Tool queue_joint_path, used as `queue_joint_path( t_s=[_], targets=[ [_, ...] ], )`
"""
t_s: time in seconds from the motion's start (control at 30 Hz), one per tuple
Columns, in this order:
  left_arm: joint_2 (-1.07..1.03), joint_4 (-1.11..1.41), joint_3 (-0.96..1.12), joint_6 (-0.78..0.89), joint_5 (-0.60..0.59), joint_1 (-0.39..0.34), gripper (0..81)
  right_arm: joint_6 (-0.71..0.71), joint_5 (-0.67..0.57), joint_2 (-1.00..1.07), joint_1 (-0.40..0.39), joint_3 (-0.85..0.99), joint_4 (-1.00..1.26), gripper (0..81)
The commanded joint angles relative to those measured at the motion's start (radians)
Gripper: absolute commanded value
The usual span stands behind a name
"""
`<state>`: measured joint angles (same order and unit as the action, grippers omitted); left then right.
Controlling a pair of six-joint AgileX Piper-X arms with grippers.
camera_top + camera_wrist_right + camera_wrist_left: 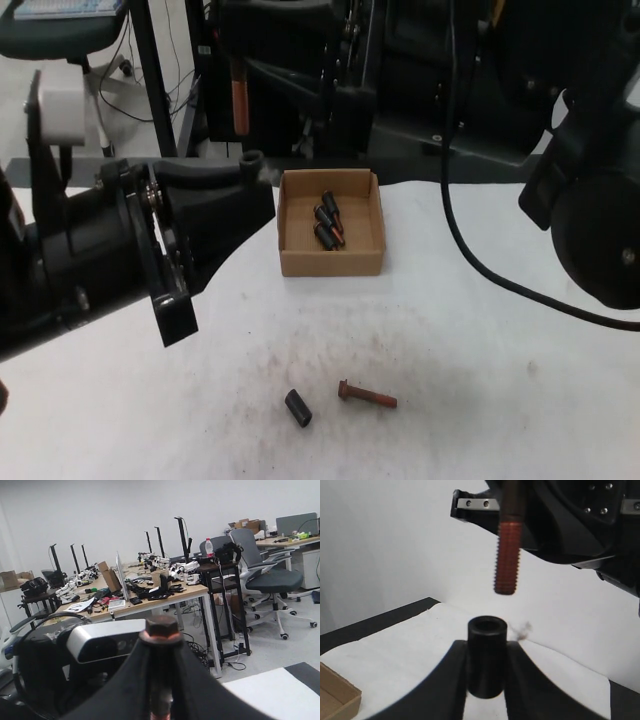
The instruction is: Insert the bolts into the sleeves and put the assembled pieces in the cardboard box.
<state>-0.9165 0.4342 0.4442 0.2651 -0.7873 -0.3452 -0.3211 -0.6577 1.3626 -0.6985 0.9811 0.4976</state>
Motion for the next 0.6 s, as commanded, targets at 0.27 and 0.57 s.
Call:
queue_joint_path(
  t_s=[0.27,0.57],
  targets=[
    [0.003,0.019,0.013,-0.038,0.001,-0.005,0.3,0.045,-0.006,-0.009,0.003,0.000,-0.008,0.9],
    [0.003,0.031,0.013,-0.040,0.001,-0.005,0.3,0.097,-0.006,-0.009,0.003,0.000,-0.067,0.9]
  ],
)
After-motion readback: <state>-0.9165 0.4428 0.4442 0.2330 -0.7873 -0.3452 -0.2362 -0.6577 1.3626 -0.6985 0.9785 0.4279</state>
